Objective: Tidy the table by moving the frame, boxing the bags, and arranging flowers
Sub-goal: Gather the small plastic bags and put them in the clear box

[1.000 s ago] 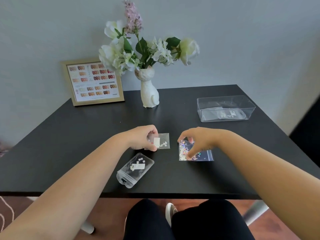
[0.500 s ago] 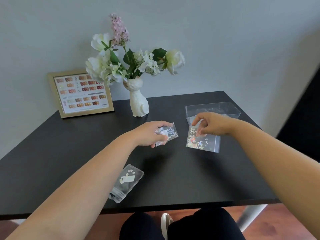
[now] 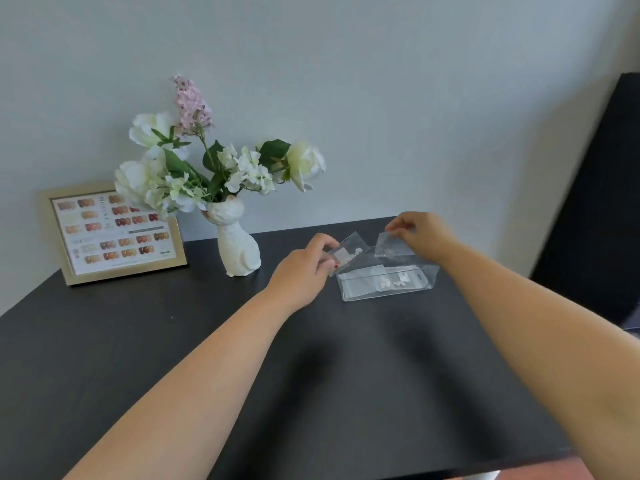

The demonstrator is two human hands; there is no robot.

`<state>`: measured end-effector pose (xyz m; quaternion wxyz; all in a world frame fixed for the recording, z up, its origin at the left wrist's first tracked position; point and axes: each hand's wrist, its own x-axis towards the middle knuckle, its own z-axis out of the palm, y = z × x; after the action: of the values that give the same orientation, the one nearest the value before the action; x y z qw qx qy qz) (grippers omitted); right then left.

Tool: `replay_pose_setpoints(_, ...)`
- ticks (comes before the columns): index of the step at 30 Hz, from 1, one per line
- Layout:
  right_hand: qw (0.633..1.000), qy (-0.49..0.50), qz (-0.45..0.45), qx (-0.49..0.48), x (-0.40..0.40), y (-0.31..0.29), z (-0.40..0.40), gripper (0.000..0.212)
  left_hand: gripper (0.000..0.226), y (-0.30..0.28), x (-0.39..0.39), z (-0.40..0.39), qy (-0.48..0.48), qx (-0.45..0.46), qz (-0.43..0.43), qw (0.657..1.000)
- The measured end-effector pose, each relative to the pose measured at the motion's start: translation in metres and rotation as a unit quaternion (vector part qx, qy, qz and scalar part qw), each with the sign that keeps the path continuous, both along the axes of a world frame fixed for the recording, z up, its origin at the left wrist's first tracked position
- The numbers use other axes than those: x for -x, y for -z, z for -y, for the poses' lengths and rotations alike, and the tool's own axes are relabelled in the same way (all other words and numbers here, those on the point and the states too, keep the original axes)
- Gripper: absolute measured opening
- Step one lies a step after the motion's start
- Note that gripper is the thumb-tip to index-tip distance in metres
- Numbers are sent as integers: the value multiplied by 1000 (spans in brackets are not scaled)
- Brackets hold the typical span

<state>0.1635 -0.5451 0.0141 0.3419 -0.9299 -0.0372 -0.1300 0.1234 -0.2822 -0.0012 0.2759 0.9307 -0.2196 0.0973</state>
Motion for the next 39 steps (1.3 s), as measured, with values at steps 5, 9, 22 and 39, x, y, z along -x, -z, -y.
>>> replay_pose_setpoints(5, 995, -9, -63, 73, -4, 20, 4, 36, 21, 0, -15, 9, -9, 18, 31, 999)
replay_pose_setpoints(9, 994, -2, -71, 84, -5, 29, 11, 30, 21, 5, -25, 24, -4, 28, 14, 999)
replay_pose_setpoints(22, 998, 63, -4, 24, 21, 34, 24, 24, 16, 26, -31, 37, -74, 38, -53, 995)
replay_pose_setpoints(39, 997, 65, -27, 8, 34, 55, 7, 19, 34, 34, -31, 32, -122, -7, -15, 992)
